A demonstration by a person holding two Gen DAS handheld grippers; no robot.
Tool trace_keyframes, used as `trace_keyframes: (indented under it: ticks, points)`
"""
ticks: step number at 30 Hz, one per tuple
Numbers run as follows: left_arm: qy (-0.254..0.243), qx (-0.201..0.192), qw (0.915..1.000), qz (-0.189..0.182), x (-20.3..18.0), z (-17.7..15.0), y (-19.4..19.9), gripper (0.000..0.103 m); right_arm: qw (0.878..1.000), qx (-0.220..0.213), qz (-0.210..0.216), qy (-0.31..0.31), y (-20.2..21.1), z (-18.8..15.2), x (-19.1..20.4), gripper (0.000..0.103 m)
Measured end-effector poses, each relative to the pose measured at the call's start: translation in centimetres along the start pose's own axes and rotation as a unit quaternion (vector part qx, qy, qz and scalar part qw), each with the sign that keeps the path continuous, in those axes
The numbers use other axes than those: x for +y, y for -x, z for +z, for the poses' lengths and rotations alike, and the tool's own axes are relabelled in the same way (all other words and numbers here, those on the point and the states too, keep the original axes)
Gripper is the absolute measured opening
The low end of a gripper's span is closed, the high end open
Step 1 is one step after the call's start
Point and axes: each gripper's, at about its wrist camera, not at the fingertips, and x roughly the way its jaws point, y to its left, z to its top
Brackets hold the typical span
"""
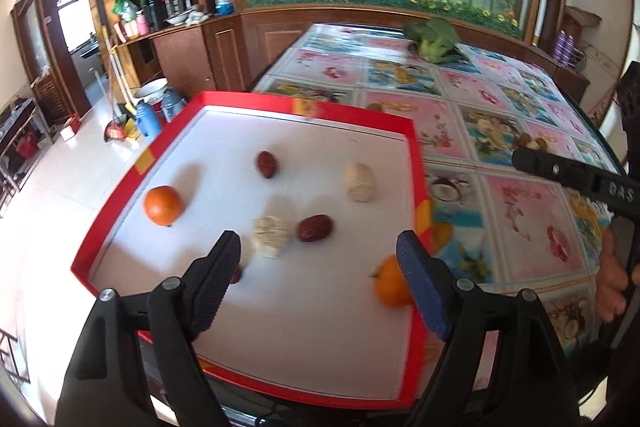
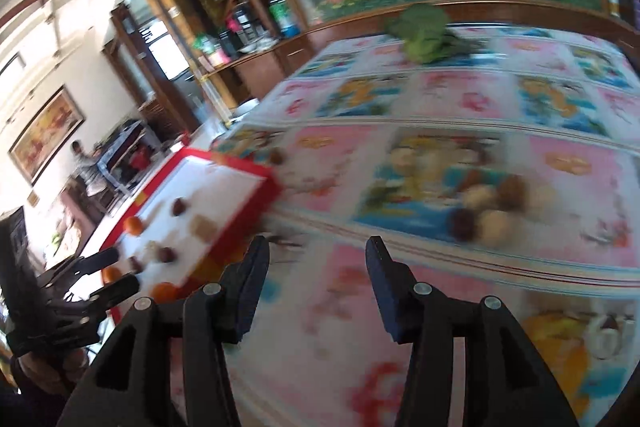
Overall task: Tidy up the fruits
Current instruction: 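Return both tools to the pile and grasp a beige bun with the right tool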
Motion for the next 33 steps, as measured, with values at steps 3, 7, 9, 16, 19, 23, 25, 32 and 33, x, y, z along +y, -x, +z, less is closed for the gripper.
trace_keyframes:
  ticks: [3,7,9,16,19,23,25,32,33]
  points:
    - [-0.024,0.005,0.9995,-0.02,-2.4,0.0,0.1,0.081,0.998,-0.008,-0.068,0.007,1.2,0.4,-3.7,0.05]
    - [-0.06,0.017,0.9965,-0.056,-6.3,0.2,-0.2,0.081,0.993,0.004,-0.114,-0.001,1.4,1.4,-8.2,0.05]
    - [-0.082,0.02,0.9941,-0.068,-8.3,0.4,-0.3,0.081,0.992,0.012,-0.122,-0.003,0.7,1.9,-9.2,0.05]
    - [-0.121,0.042,0.9842,-0.122,-14.5,1.1,-0.8,0.081,0.992,0.045,-0.113,0.036,-2.2,2.8,-9.2,0.049]
    - [-0.133,0.051,0.981,-0.132,-16.2,1.2,-1.1,0.081,0.99,0.05,-0.125,0.053,-2.9,3.0,-8.6,0.034]
    - [-0.138,0.066,0.9784,-0.139,-17.9,1.3,-1.9,0.081,0.993,0.055,-0.09,0.053,-2.7,2.5,-8.4,0.026]
    - [-0.138,0.072,0.9782,-0.137,-18.2,1.3,-2.3,0.081,0.994,0.066,-0.057,0.071,-2.5,1.9,-7.3,0.026]
    - [-0.12,0.081,0.9829,-0.114,-17.6,1.6,-3.4,0.081,0.982,0.101,0.043,0.152,-1.3,0.1,-2.7,0.025]
    - [-0.116,0.082,0.9839,-0.108,-17.2,1.6,-3.5,0.081,0.986,0.098,0.034,0.127,-1.1,0.5,-3.6,0.025]
